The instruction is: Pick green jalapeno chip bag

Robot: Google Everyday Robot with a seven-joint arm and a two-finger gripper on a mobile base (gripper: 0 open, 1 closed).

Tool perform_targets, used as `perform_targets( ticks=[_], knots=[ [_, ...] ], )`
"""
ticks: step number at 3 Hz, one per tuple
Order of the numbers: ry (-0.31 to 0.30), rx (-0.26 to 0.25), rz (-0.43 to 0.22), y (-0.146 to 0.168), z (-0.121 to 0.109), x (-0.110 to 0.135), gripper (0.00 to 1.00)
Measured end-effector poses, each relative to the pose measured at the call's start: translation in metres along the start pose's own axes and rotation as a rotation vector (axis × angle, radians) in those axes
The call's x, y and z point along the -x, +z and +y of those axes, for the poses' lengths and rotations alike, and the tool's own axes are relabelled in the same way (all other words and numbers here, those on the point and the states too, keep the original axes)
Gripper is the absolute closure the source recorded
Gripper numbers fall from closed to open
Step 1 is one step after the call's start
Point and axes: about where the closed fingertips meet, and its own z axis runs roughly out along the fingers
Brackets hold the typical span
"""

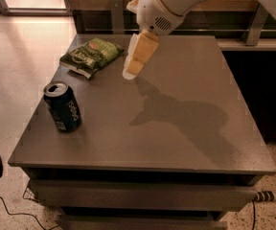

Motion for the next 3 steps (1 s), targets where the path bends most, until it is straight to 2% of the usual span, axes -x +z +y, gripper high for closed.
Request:
perform_targets(
  ticks=[2, 3],
  knots=[
    [0.018, -0.039, -0.064, 0.044, -0.069, -0.027, 0.0],
    [0.057, -0.058, -0.119, 0.071, -0.093, -0.031, 0.0]
  ],
)
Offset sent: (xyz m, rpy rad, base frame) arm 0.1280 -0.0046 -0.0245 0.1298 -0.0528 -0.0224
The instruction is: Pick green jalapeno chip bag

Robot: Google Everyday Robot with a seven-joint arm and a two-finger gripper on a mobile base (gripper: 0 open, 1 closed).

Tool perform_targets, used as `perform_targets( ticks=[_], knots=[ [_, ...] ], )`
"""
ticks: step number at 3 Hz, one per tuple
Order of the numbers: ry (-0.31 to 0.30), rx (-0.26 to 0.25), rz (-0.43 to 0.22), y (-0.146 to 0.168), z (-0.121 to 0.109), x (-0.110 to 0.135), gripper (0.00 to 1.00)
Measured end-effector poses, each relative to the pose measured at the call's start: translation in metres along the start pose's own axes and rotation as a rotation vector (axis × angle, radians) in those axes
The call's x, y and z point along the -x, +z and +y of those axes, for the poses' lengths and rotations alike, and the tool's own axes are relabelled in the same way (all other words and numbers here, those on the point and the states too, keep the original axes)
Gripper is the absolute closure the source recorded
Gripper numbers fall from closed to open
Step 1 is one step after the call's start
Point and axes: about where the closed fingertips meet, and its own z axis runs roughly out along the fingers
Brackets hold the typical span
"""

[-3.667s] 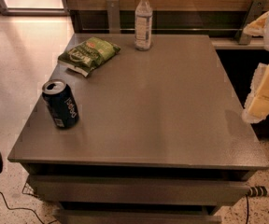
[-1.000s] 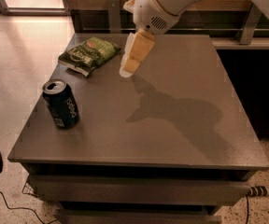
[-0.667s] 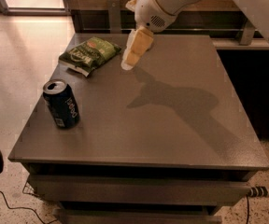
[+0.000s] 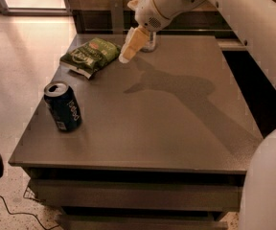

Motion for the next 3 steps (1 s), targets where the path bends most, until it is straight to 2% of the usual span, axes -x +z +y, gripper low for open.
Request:
perform_targets(
  ticks=[3],
  knots=[
    [0.131, 0.034, -0.15, 0.109, -0.019, -0.019, 0.0]
  ],
)
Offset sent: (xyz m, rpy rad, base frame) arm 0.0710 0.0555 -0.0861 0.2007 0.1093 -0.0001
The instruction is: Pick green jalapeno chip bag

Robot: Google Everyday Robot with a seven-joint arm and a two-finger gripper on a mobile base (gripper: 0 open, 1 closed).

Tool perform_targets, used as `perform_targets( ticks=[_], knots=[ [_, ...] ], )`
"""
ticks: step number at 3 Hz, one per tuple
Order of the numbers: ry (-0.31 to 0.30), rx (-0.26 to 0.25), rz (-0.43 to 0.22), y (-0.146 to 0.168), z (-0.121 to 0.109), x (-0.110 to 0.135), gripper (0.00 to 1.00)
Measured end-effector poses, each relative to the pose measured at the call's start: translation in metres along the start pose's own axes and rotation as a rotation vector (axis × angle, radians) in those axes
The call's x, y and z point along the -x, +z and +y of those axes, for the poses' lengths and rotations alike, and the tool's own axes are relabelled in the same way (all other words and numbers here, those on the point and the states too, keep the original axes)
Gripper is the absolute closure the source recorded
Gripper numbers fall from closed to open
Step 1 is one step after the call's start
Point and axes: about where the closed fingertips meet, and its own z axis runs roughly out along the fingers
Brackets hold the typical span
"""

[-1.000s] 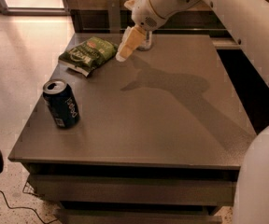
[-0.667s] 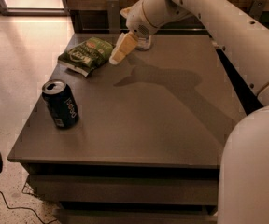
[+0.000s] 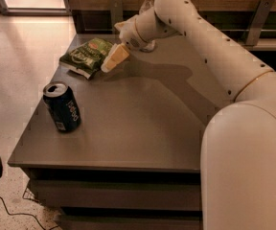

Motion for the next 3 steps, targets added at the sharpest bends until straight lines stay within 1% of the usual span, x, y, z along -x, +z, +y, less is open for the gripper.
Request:
perform_targets(
  ticks=[1, 2, 3],
  knots=[
    [0.017, -0.007, -0.018, 0.013, -0.003, -0.001, 0.0],
    [0.028, 0.038, -0.028, 0.043, -0.002, 0.005, 0.0],
    [0.041, 0.069, -0.023, 0.06, 0.0, 0.003, 0.0]
  ],
)
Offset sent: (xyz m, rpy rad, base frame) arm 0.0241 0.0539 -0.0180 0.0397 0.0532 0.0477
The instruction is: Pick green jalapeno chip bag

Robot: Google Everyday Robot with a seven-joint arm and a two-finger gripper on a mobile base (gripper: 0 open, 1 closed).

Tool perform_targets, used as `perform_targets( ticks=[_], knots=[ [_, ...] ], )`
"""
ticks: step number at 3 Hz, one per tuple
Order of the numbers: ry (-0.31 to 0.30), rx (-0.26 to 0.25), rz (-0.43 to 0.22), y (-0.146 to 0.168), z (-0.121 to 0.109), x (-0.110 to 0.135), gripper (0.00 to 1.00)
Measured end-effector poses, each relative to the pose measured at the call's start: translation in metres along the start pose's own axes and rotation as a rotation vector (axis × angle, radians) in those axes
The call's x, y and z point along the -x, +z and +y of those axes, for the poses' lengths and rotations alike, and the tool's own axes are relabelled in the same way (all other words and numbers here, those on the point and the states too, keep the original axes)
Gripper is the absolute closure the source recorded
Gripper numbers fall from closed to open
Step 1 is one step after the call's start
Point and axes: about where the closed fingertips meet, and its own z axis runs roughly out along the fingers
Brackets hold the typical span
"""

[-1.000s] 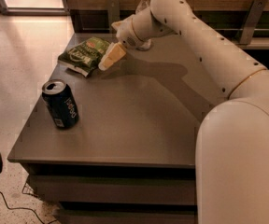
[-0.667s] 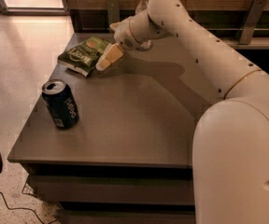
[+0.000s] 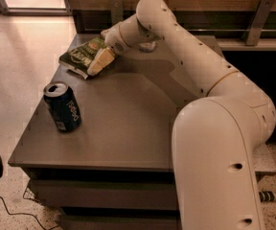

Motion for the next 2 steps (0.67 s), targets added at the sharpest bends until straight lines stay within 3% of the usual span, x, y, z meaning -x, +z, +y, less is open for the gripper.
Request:
perform_targets(
  ticks=[1, 2],
  knots=[
    [-0.001, 0.003, -0.001, 0.0019, 0.0013, 0.0003, 0.19],
    [-0.001, 0.009, 0.0, 0.0062, 0.0033, -0.0001, 0.49]
  ],
)
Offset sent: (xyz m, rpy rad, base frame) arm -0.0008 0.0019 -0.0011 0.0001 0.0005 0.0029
